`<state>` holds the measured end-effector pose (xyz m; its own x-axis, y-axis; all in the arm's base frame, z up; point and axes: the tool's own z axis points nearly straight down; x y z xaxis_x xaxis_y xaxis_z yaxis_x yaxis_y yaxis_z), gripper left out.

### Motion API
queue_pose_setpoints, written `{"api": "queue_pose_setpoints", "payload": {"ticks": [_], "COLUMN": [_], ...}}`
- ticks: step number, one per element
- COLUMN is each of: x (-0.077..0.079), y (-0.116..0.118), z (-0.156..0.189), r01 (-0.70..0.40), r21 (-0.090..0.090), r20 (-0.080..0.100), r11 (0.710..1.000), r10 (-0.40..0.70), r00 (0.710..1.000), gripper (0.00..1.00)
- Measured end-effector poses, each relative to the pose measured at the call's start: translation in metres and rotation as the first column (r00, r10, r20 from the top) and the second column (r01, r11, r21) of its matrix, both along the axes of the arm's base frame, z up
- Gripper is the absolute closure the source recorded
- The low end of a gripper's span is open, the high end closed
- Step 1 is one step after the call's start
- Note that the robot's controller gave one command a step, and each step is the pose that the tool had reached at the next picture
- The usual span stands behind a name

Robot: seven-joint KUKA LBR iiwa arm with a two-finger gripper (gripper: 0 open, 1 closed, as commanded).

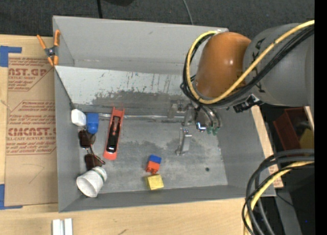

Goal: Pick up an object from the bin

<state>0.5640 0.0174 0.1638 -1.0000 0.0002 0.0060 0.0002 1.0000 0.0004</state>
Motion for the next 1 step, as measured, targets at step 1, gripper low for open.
{"api": "queue_pose_setpoints", "payload": {"ticks": [1], "x": [0.0014], "y": [0.0], "z": [0.0047], "r01": [0.0], "r21": [0.0], "r20": [0.007], "r11": [1.0], "r10": [0.0], "r00": [1.0], "gripper": [0.0]}}
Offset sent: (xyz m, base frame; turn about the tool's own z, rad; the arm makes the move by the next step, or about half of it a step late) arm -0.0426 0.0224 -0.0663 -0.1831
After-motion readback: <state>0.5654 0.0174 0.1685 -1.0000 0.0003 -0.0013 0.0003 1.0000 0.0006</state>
